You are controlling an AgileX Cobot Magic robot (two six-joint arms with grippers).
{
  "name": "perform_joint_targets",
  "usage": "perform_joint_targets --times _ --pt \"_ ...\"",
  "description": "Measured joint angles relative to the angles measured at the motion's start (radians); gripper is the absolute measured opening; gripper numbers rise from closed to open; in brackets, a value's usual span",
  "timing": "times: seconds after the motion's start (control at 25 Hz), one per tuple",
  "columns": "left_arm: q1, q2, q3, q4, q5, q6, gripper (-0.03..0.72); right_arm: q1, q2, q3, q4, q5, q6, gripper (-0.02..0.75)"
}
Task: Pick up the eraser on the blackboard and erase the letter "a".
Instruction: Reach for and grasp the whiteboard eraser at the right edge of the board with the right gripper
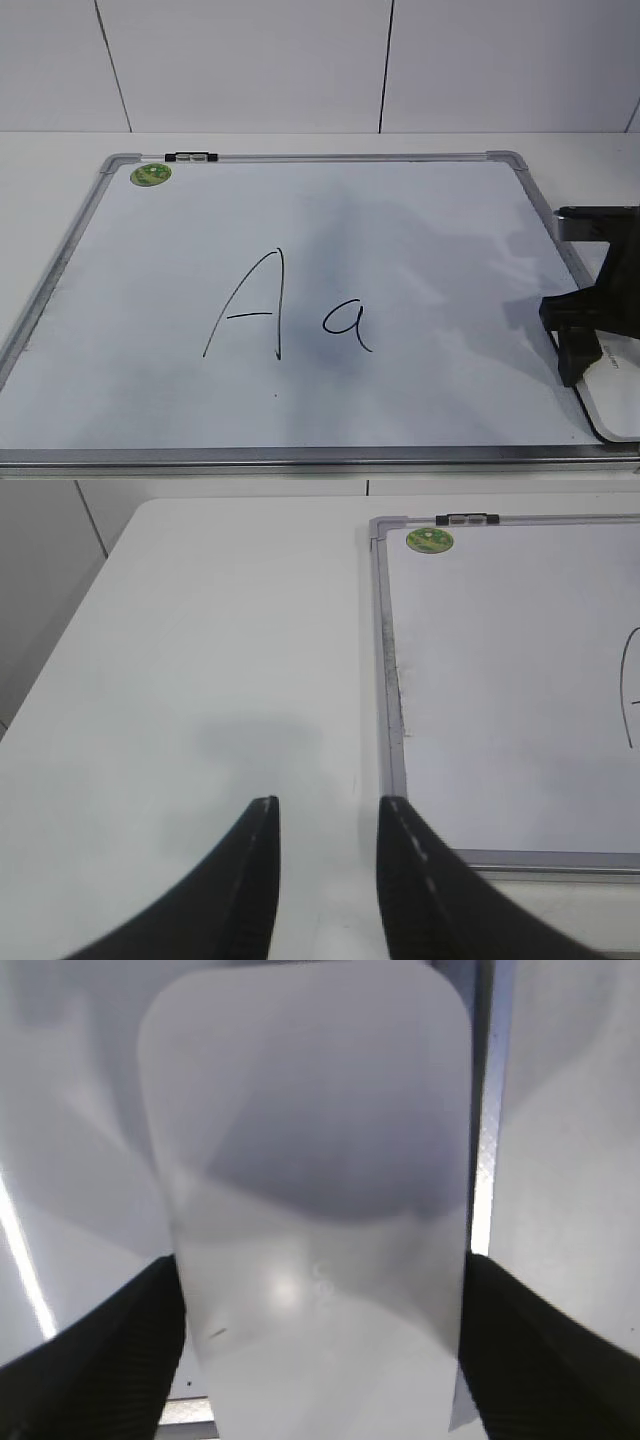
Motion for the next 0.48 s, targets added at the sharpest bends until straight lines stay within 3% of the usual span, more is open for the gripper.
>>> perform_joint_targets --times 0.48 --pt "0.000 0.000 0.000 0.000 0.000 0.000 0.236 0.000 0.024 0.000 -0.004 -0.006 0.000 0.589"
